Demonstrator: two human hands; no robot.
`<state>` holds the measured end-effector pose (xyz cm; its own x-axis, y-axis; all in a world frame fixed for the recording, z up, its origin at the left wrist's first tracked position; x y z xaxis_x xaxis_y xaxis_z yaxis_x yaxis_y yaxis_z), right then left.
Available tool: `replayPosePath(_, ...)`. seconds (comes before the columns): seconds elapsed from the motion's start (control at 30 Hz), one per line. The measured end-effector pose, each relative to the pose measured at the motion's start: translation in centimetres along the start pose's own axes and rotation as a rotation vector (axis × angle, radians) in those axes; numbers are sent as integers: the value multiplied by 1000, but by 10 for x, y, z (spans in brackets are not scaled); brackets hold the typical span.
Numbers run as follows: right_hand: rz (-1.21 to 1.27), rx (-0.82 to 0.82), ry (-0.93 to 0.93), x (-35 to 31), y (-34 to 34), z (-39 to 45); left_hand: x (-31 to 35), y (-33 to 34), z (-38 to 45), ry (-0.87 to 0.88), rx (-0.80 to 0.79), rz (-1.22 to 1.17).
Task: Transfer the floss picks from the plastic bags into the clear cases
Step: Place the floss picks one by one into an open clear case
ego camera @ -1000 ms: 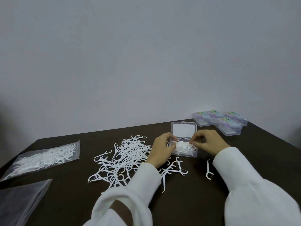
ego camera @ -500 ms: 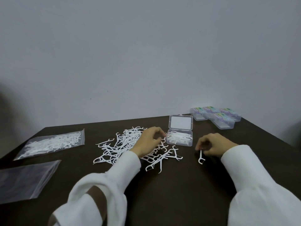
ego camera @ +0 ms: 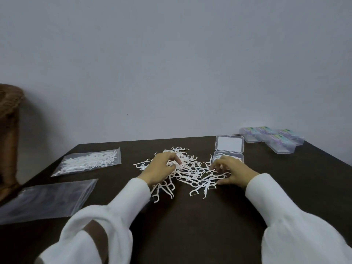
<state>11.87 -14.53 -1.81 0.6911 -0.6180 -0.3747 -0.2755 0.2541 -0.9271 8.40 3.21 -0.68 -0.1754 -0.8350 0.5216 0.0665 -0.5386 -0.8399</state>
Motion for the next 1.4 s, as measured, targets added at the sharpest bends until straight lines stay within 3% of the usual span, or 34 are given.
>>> replayPosePath(0.2, -53, -85, -20, -18, 16, 25, -25, -12, -19, -46, -68, 1)
replayPosePath(0.47, -92, -48, -45, -29, 20, 40, -26, -1, -40, -80, -363, 171)
replayPosePath(0.57, -87, -62, -48, -26, 21, 36, -25, 6, -40, -69, -404, 200)
replayPosePath(1.13, -161, -42, -18, -21, 22, 36, 6, 12, -14, 88, -137, 360)
replayPosePath(1.4, -161, -139, -19, -26, 27, 46, 15, 15, -11, 145, -65, 453)
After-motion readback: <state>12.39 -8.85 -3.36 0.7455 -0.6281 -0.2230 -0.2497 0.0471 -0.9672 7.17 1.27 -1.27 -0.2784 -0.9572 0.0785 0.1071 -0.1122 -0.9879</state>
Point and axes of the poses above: each hand's wrist, its own z-axis towards the middle knuckle, its own y-axis out of the palm, x = y × z, the point moved 10 cm from there along z, towards the middle knuckle, and after that the axes turned 8 degrees about -x, right-handed, at the moved point
